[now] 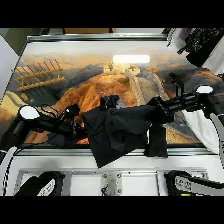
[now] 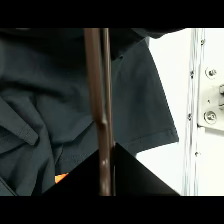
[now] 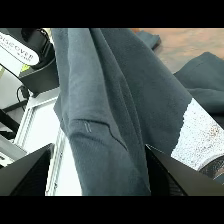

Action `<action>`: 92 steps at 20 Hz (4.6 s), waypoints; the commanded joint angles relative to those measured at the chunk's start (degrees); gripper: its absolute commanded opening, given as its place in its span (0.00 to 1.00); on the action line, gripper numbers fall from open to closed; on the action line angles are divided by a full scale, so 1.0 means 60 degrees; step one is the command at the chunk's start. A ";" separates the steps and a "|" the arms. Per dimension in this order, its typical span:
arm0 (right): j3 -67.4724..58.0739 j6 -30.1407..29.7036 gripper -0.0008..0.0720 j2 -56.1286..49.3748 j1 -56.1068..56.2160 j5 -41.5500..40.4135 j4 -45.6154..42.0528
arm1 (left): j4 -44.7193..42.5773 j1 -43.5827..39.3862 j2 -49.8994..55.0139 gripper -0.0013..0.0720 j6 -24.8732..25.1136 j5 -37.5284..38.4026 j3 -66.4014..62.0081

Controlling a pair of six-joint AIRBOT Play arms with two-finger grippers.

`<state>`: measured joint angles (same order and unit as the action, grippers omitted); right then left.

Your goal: Fold the clothes and pants, and hang the long-sleeved shirts on hangers.

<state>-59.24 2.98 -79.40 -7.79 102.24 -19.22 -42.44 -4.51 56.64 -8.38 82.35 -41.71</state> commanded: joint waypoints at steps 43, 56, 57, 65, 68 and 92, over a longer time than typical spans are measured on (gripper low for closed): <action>-0.0018 0.0000 0.02 0.1082 -0.0772 -0.0397 0.0499 | 0.0113 0.3665 -0.1260 0.53 -0.5748 -0.1246 -0.2226; -0.0015 -0.0004 0.02 0.2098 -0.1377 -0.0790 0.0506 | -0.1523 -0.1009 -0.3869 0.51 -1.4896 -0.6109 0.1395; -0.0015 -0.0004 0.02 0.2098 -0.1377 -0.0787 0.0506 | -0.1526 -0.1501 -0.3610 0.51 -1.5278 -0.6481 0.1384; -0.0015 0.0000 0.02 0.2098 -0.1381 -0.0790 0.0503 | -0.2390 -0.3220 -0.1151 0.51 -1.7260 -0.7107 0.0532; -0.0015 0.0000 0.02 0.2098 -0.1377 -0.0790 0.0503 | -0.2146 -0.3220 -0.1096 0.54 -1.7285 -0.7410 0.0539; -0.0018 0.0474 0.02 0.2098 -0.1381 -0.1071 0.0503 | -0.0412 -0.4758 -0.0685 0.54 -1.6925 -0.6696 0.0539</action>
<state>-59.29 5.65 -66.85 -16.03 95.79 -16.21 -45.91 -29.98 50.83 -109.89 44.25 -38.39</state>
